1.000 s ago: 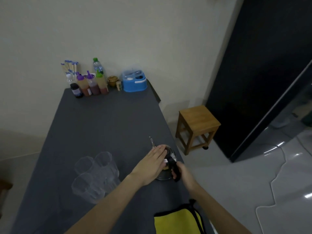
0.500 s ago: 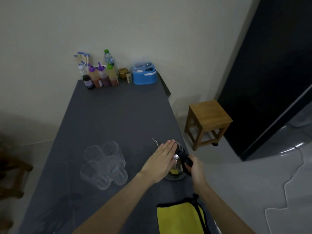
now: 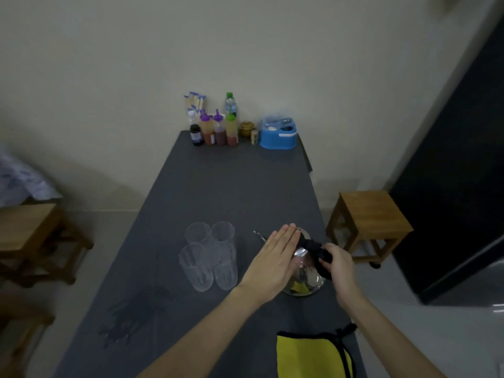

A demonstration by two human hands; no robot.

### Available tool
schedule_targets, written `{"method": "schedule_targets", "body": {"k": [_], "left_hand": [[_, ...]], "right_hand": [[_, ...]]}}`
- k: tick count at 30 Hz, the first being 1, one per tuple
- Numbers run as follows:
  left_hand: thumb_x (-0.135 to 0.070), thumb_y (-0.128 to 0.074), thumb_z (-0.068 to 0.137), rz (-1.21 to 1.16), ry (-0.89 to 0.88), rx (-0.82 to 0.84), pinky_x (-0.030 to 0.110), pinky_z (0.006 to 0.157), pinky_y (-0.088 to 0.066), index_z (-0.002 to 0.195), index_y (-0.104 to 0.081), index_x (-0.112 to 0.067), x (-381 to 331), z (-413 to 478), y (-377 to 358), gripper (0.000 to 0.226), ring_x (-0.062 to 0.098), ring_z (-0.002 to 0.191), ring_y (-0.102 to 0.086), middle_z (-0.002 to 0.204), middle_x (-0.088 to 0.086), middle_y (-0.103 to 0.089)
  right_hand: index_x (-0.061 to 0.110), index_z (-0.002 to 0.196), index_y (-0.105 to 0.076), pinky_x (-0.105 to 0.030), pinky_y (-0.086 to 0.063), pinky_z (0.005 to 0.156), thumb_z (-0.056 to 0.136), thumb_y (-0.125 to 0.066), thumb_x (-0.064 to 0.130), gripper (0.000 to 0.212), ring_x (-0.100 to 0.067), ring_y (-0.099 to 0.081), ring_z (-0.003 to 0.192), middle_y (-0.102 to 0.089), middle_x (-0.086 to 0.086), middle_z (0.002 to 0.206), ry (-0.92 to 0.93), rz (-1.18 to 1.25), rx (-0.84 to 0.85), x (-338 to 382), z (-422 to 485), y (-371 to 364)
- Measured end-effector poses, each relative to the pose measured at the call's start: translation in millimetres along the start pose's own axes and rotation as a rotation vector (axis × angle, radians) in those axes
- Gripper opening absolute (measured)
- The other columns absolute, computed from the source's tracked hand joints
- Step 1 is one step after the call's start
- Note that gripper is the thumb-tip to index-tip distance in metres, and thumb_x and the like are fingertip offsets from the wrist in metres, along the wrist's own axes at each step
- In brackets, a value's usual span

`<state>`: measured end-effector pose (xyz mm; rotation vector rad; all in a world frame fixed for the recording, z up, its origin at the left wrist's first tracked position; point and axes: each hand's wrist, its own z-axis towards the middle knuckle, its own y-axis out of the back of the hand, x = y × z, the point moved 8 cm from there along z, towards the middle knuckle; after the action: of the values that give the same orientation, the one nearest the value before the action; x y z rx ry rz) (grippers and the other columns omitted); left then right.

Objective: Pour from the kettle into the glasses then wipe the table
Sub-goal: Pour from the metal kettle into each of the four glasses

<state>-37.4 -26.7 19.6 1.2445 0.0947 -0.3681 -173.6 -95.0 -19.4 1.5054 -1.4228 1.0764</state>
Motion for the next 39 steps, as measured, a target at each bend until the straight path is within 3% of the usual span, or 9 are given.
{"method": "schedule_targets", "body": {"k": [9,15,22,34,39], "left_hand": [[-0.038,-0.014,0.101,-0.075,0.126,-0.065,0.033,0.120,-0.003,0.149,-0.011,-0.007,14,-26,29,0.057,0.014,0.146,0.001,0.159,0.006,-0.007],[-0.029,-0.026,0.102,-0.130,0.170,-0.092,0.031,0.119,0.001,0.149,-0.010,-0.007,21,-38,37,0.054,0.013,0.146,0.002,0.159,0.007,-0.006],[-0.028,-0.026,0.103,-0.177,0.191,-0.089,0.029,0.119,0.001,0.149,-0.006,-0.008,24,-44,41,0.054,0.010,0.145,0.006,0.159,0.005,-0.002],[-0.033,-0.021,0.102,-0.234,0.212,-0.054,0.022,0.116,0.007,0.150,-0.004,-0.009,24,-43,45,0.056,0.008,0.145,0.007,0.159,0.004,0.000],[-0.032,-0.021,0.102,-0.244,0.222,-0.041,0.022,0.117,0.007,0.150,-0.003,-0.010,26,-43,44,0.056,0.006,0.144,0.009,0.159,0.003,0.002]], "right_hand": [[0.006,0.073,-0.060,-0.034,-0.044,0.072,0.091,-0.045,0.013,0.024,-0.021,-0.059,0.076,-0.058,-0.010,0.074,0.167,-0.211,0.111,31,-18,-34],[-0.006,0.079,-0.062,-0.033,-0.044,0.067,0.091,-0.045,0.014,0.029,-0.023,-0.061,0.076,-0.059,-0.010,0.072,0.242,-0.330,0.148,41,-24,-49],[0.003,0.073,-0.064,-0.040,-0.045,0.071,0.091,-0.044,0.016,0.030,-0.031,-0.062,0.080,-0.063,-0.016,0.075,0.319,-0.472,0.157,48,-27,-57],[0.016,0.066,-0.066,-0.050,-0.050,0.079,0.085,-0.041,0.028,0.033,-0.028,-0.065,0.081,-0.066,-0.006,0.071,0.328,-0.532,0.129,58,-31,-58],[0.017,0.069,-0.066,-0.051,-0.049,0.082,0.091,-0.042,0.019,0.033,-0.028,-0.064,0.082,-0.066,-0.005,0.074,0.333,-0.573,0.123,61,-31,-60]]}}
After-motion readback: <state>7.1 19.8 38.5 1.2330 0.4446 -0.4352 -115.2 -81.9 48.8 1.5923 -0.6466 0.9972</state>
